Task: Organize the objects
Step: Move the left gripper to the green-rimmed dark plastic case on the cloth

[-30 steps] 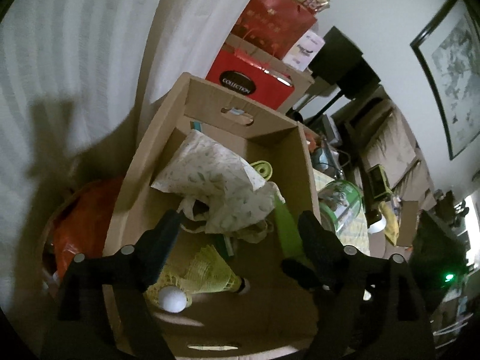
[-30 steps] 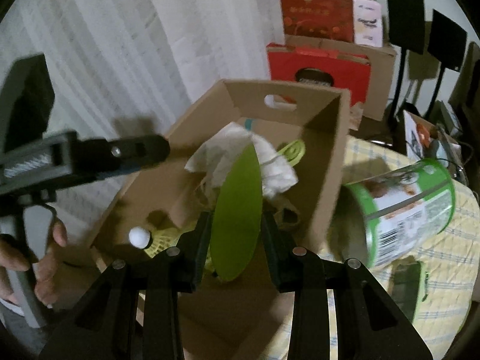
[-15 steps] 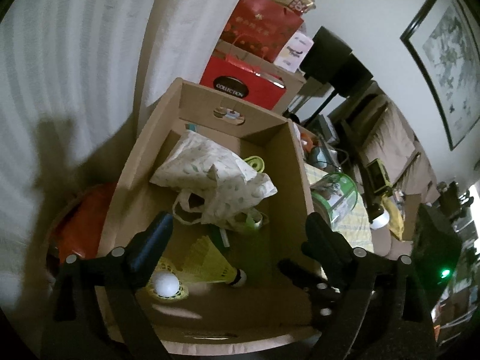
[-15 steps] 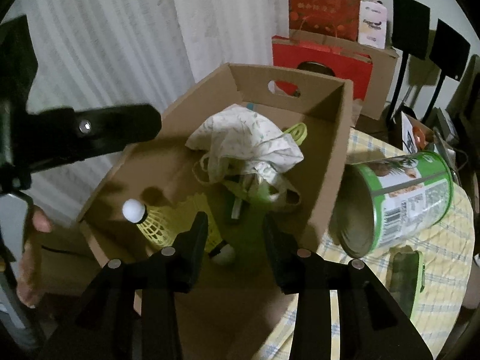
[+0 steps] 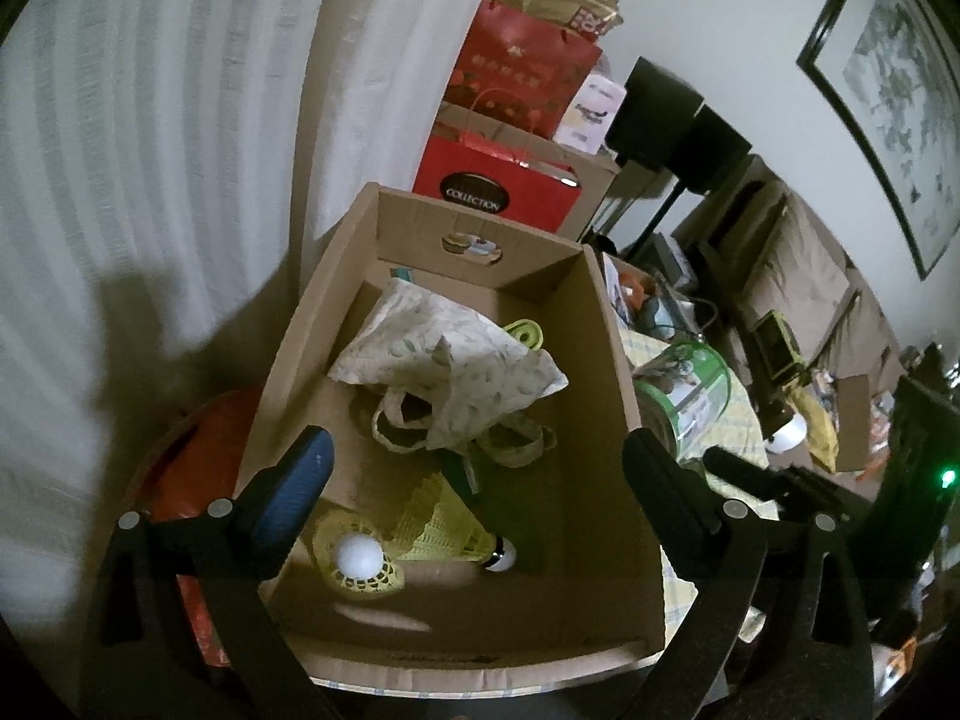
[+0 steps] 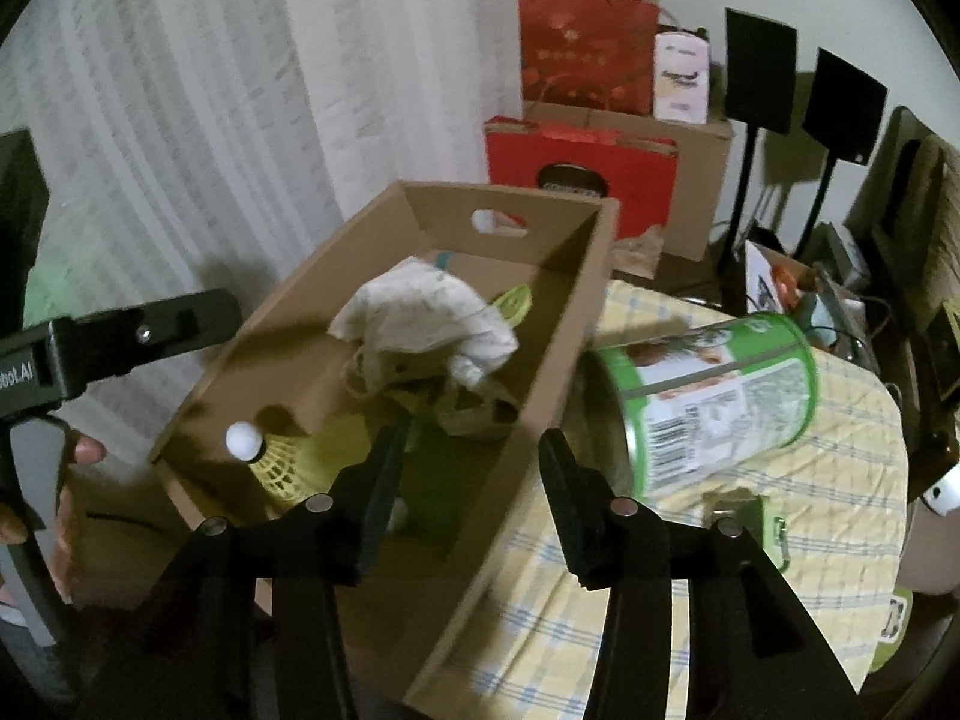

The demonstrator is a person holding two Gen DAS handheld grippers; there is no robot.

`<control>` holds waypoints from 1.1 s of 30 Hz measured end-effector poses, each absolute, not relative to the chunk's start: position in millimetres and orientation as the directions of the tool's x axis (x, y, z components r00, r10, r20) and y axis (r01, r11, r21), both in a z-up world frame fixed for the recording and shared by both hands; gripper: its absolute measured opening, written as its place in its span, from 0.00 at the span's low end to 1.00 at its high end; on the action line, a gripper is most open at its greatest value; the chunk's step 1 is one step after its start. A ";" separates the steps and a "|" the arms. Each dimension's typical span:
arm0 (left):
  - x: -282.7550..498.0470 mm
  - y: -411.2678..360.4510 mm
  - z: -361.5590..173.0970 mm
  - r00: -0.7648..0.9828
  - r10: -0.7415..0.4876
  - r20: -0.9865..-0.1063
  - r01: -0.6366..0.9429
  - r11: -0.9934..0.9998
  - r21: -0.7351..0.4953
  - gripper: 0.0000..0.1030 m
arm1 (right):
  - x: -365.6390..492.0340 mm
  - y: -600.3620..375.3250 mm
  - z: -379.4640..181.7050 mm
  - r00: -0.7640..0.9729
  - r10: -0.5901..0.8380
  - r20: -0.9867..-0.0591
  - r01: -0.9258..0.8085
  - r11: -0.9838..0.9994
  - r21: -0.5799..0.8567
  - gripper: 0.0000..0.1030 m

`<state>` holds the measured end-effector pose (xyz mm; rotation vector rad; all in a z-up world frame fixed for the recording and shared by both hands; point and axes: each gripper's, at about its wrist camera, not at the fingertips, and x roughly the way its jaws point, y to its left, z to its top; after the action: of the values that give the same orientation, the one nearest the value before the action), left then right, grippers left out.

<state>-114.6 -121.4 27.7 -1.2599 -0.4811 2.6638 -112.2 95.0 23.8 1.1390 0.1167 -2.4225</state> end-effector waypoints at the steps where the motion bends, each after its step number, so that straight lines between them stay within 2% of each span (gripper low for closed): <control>1: -113.6 -119.5 27.9 -0.636 0.265 -0.725 -0.005 -0.941 -0.340 0.96 | -112.1 98.6 25.1 -0.559 -0.364 -0.745 0.430 -0.895 0.115 0.48; 3: -112.1 -116.7 27.9 -0.639 0.259 -0.724 -0.011 -0.944 -0.329 1.00 | -111.6 105.7 29.0 -0.576 -0.352 -0.737 0.414 -0.904 0.108 0.53; 8: -108.9 -108.6 26.1 -0.633 0.258 -0.729 -0.027 -0.949 -0.313 1.00 | -109.0 124.3 39.4 -0.621 -0.334 -0.709 0.376 -0.921 0.105 0.79; 12: -103.8 -101.2 27.2 -0.643 0.242 -0.726 -0.042 -0.958 -0.282 1.00 | -108.8 139.0 45.3 -0.644 -0.318 -0.696 0.343 -0.933 0.108 0.82; 17: -96.4 -89.5 31.8 -0.661 0.234 -0.713 -0.065 -0.964 -0.257 1.00 | -104.1 157.0 48.3 -0.656 -0.315 -0.686 0.325 -0.938 0.120 0.97; 33: -71.2 -23.8 38.6 -0.647 0.311 -0.696 -0.197 -0.950 -0.241 1.00 | -78.2 239.7 49.2 -0.689 -0.219 -0.691 0.205 -0.973 0.104 0.99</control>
<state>-71.2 -23.8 38.6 -1.1433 -0.2073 2.6133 -78.2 239.7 49.2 1.1044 -0.0279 -2.6928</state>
